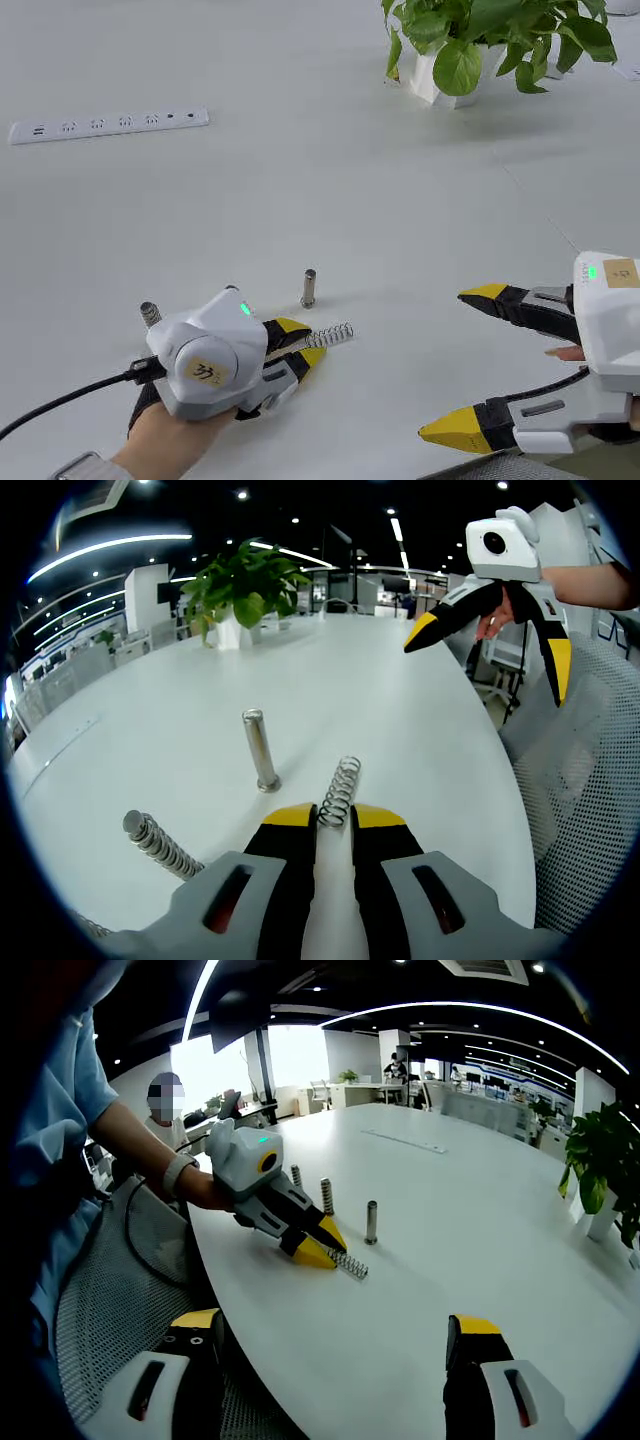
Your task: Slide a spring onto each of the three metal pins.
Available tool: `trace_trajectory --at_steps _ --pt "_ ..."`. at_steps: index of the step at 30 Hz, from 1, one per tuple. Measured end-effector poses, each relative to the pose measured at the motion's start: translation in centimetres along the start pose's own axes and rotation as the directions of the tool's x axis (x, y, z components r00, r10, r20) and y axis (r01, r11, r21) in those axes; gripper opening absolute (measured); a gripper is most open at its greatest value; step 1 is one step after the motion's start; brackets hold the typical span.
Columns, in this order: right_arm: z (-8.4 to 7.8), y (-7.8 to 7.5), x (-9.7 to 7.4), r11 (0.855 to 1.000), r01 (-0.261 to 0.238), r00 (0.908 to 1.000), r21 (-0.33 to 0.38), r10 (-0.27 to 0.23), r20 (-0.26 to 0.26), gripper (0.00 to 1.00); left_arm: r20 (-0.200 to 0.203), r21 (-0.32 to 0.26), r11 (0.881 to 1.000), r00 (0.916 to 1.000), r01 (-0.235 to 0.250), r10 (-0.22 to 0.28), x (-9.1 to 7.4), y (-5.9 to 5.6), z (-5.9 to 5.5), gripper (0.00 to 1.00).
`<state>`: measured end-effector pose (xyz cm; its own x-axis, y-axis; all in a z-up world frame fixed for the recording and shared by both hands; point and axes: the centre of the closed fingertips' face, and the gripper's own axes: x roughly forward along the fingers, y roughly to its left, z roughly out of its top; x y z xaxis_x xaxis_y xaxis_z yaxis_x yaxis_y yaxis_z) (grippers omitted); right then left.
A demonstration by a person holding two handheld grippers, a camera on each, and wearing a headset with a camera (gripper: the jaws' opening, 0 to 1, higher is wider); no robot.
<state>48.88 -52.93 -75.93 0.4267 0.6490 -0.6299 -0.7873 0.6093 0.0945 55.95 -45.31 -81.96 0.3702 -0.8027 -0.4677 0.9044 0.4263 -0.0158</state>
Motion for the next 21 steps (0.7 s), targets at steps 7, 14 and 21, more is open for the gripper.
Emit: trace_trajectory --at_steps 7,14,21 --pt "-0.2 0.3 0.3 1.0 -0.006 1.0 0.002 0.006 -0.006 0.91 -0.003 -0.025 1.0 1.0 0.009 -0.009 0.0 0.0 0.1 0.07" --pt "0.3 0.5 0.5 1.0 -0.014 0.9999 0.002 0.014 0.006 0.9 0.015 -0.082 0.996 0.9997 0.021 -0.02 -0.5 0.0 0.6 0.07" --pt "0.8 0.7 0.7 1.0 -0.024 0.9996 -0.004 0.024 0.015 0.89 0.044 -0.145 0.989 0.9989 0.022 -0.015 -2.1 0.2 0.8 0.07"
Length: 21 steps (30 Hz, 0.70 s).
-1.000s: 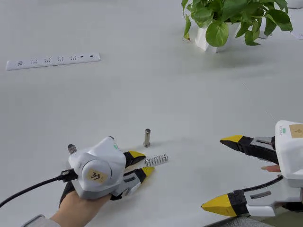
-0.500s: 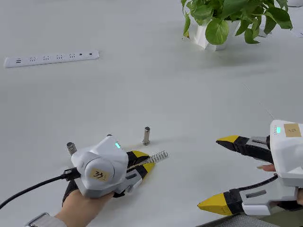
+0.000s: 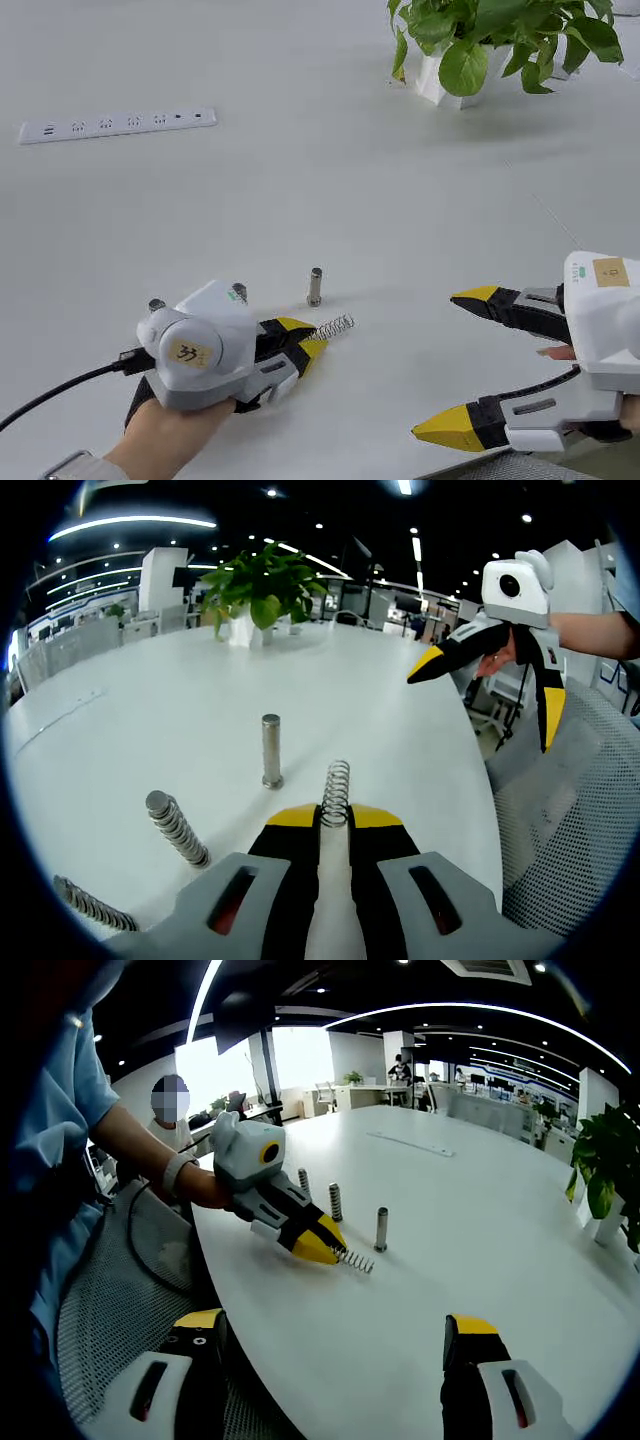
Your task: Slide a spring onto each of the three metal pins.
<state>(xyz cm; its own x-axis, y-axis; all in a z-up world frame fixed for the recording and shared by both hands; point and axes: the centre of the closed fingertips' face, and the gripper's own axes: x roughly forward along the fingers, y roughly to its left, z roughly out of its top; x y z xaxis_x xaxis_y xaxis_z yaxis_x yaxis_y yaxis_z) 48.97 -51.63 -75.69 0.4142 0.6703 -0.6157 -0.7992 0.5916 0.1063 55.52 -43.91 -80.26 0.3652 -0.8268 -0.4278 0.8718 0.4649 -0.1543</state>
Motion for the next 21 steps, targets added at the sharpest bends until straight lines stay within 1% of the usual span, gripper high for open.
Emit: trace_trajectory --at_steps 4,6,8,9,12,17,19,21 --pt "0.9 0.1 0.1 1.0 -0.008 0.9996 0.005 0.008 0.026 0.88 0.019 -0.004 1.0 0.9997 0.015 -0.015 -1.4 -0.3 0.6 0.07" --pt "1.3 0.0 0.2 1.0 -0.008 0.9995 0.007 0.008 0.031 0.88 0.031 -0.011 1.0 0.9995 0.009 -0.009 -2.2 -0.3 1.0 0.07" --pt "1.7 0.1 0.3 1.0 -0.014 0.9991 0.007 0.013 0.039 0.87 0.053 -0.028 1.0 0.9986 0.001 0.001 -3.0 -0.1 1.4 0.07" --pt "2.0 0.1 0.3 1.0 -0.019 0.9988 0.005 0.018 0.045 0.87 0.055 -0.027 1.0 0.9985 -0.001 0.002 -3.4 -0.1 1.4 0.07" --pt "3.0 0.3 0.5 1.0 -0.03 0.998 -0.009 0.03 0.056 0.87 0.076 -0.035 0.999 0.9971 0.001 0.002 -4.7 -0.1 1.8 0.07" --pt "4.1 0.3 0.7 0.999 -0.037 0.9974 -0.031 0.039 0.06 0.86 0.092 -0.027 1.0 0.9957 0.013 -0.01 -6.5 -0.3 2.7 0.07" --pt "5.0 0.6 0.7 0.998 -0.052 0.9958 -0.037 0.055 0.073 0.86 0.105 -0.024 1.0 0.9943 0.019 -0.017 -7.4 -0.4 3.3 0.07" --pt "6.1 1.1 0.8 0.996 -0.074 0.9929 -0.049 0.078 0.09 0.84 0.118 -0.009 1.0 0.9926 0.028 -0.027 -8.4 -0.7 4.0 0.07"
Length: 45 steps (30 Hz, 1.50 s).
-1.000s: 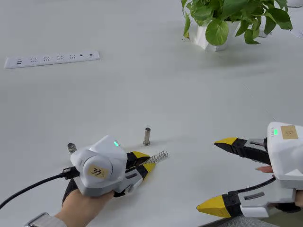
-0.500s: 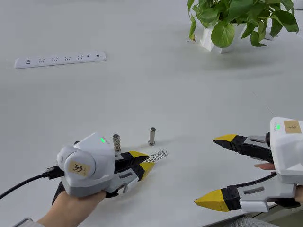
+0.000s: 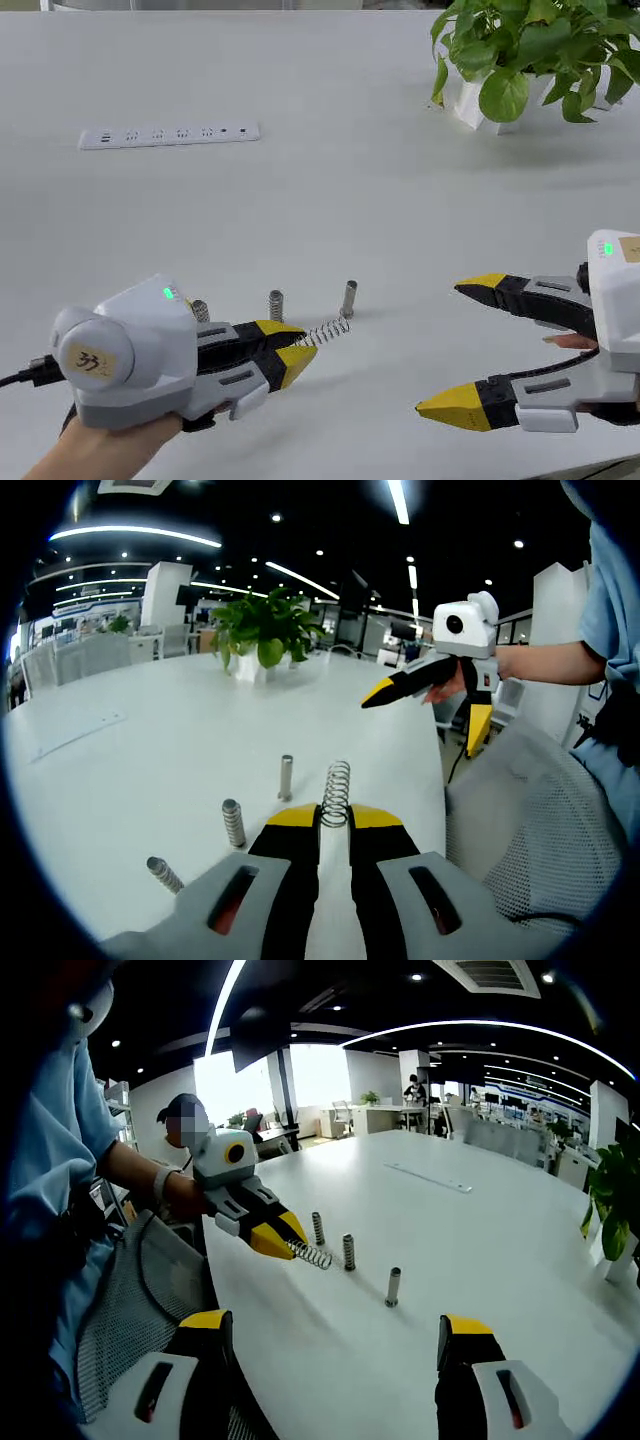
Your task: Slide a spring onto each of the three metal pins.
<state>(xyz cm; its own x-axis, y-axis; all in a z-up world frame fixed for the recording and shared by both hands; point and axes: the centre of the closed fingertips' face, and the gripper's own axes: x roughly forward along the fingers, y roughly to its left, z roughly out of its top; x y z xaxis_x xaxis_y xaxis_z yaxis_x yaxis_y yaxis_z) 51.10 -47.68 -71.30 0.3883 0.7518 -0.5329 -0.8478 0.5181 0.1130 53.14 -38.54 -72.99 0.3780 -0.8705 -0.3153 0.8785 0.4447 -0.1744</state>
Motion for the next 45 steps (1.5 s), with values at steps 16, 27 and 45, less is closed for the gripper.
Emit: trace_trajectory --at_steps 16,27,45 --pt "7.0 6.1 2.9 0.942 -0.331 0.9426 -0.047 0.333 0.03 0.62 0.085 0.073 0.997 0.9958 0.029 -0.035 -6.6 -2.9 4.0 0.07" --pt "9.2 8.4 4.6 0.894 -0.44 0.897 -0.078 0.442 0.007 0.47 0.094 0.088 0.991 0.9898 0.099 -0.107 -8.6 -3.5 4.4 0.07" --pt "8.9 9.3 4.5 0.858 -0.506 0.862 -0.082 0.506 -0.021 0.15 0.116 0.06 0.986 0.9802 0.154 -0.16 -8.6 -4.0 4.7 0.07"
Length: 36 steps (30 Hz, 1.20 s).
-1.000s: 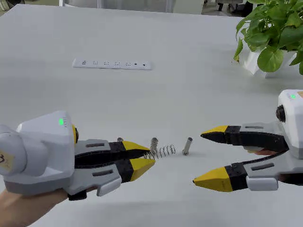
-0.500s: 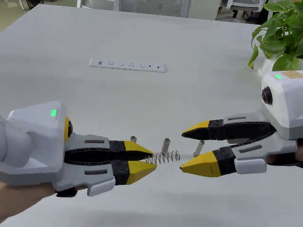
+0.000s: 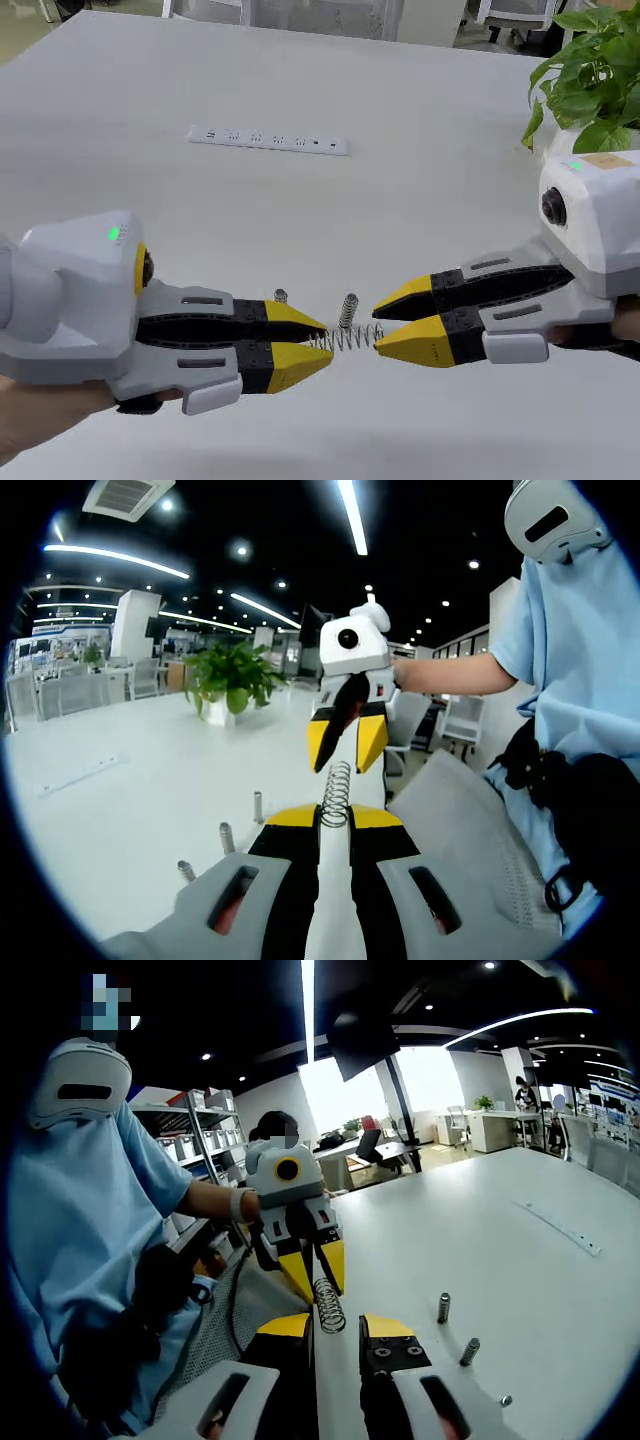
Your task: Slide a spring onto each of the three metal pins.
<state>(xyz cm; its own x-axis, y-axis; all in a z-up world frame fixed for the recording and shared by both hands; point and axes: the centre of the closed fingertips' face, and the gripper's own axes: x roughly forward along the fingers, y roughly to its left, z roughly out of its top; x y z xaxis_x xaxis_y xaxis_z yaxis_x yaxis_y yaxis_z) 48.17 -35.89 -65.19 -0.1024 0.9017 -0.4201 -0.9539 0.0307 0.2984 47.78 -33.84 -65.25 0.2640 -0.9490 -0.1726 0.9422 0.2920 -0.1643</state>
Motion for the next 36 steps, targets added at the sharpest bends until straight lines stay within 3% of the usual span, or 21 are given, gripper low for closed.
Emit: trace_trajectory --at_steps 22,27,29,36 --pt "-0.5 0.6 0.1 1.0 -0.02 0.999 -0.006 0.019 -0.041 0.07 -0.007 -0.011 1.0 0.9998 0.019 -0.019 0.5 -0.3 -0.4 0.07" --pt "-1.0 0.4 0.0 0.999 0.0 0.9954 -0.041 -0.004 -0.096 0.06 -0.034 -0.01 1.0 0.9991 0.024 -0.024 0.9 -0.4 -0.9 0.07" --pt "-1.3 0.5 0.0 0.998 0.009 0.9906 -0.055 -0.017 -0.136 0.06 -0.05 -0.009 1.0 0.9984 0.026 -0.027 1.2 -0.4 -1.2 0.07" --pt "-1.2 0.7 -0.1 0.993 0.026 0.9789 -0.114 -0.048 -0.199 0.06 -0.098 -0.003 1.0 0.9947 0.031 -0.031 1.8 -0.5 -2.1 0.07"
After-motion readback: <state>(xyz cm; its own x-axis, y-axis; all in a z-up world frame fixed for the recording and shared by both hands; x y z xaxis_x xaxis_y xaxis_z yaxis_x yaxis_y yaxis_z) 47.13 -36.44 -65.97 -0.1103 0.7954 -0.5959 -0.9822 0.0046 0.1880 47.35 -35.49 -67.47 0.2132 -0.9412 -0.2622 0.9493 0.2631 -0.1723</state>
